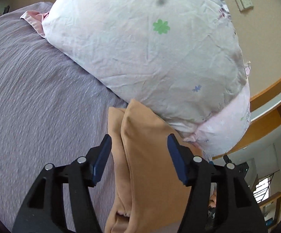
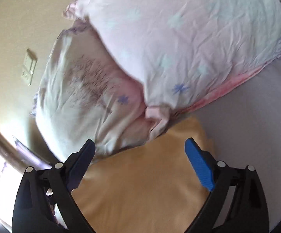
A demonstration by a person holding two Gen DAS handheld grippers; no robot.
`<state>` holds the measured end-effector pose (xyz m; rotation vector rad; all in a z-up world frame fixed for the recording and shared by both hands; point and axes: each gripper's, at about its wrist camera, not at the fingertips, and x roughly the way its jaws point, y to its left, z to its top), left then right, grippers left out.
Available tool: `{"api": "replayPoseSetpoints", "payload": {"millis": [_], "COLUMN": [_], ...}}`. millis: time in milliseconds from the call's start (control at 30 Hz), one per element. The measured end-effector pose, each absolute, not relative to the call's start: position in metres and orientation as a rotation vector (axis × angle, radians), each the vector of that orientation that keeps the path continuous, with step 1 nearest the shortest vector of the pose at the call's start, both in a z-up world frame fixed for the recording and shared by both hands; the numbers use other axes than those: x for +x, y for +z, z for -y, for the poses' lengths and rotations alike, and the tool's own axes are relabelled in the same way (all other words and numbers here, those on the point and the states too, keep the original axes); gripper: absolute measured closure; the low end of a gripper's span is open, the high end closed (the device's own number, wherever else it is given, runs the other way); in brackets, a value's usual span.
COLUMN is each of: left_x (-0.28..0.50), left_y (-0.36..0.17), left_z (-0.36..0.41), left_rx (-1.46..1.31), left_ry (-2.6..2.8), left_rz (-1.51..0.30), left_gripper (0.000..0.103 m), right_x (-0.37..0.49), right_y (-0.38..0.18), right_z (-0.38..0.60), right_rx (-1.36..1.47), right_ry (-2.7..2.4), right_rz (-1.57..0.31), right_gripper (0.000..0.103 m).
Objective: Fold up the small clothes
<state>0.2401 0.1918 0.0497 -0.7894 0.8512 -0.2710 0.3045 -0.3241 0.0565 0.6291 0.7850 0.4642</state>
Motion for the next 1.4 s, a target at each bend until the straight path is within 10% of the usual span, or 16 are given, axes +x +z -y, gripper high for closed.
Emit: {"api": "replayPoseSetpoints", "payload": {"millis": [200, 467, 567, 700, 1000, 1200, 1400], "left_x": [0.209, 0.213, 0.221, 0.222, 0.246, 0.296, 0.272], "left_y": [0.039, 0.019, 0.01, 0.016, 0.12, 0.073, 0.077], "left_z": [-0.169, -0.141, -0.142, -0.141, -0.001, 0.145, 0.106], "left_rx": [-0.666, -0.623, -0.718, -0.802, -0.684, -0.701, -0.742], "left_ry": [-0.278, -0.246, -0.235, -0.251, -0.602, -0.84, -0.915], "left_rz": [-0.972, -1.04, -1.062, -1.029, -0.89, -1.132, -1.027], "left_gripper": [0.034, 0.034, 0.073, 0.081, 0.082, 0.071, 0.067], "right_x": [0.295, 0.269, 0.271, 0.269, 0.262, 0.272, 0.277], "right_y": [0.026, 0.035, 0.036, 0.039, 0.05, 0.042, 0.031], "right_z": [0.296, 0.336, 0.356, 0.384, 0.404, 0.404, 0.411], "right_rx": [0.404, 0.601, 0.685, 0.773, 0.764, 0.616, 0.68], "right_ry": [0.383, 0.504, 0.459, 0.414, 0.33, 0.232, 0.291], "right_rz": [-0.988, -0.751, -0.726, -0.695, -0.632, -0.713, -0.787], "right_gripper": [0.008, 0.007, 0.007, 0.007, 0.007, 0.007, 0.007]}}
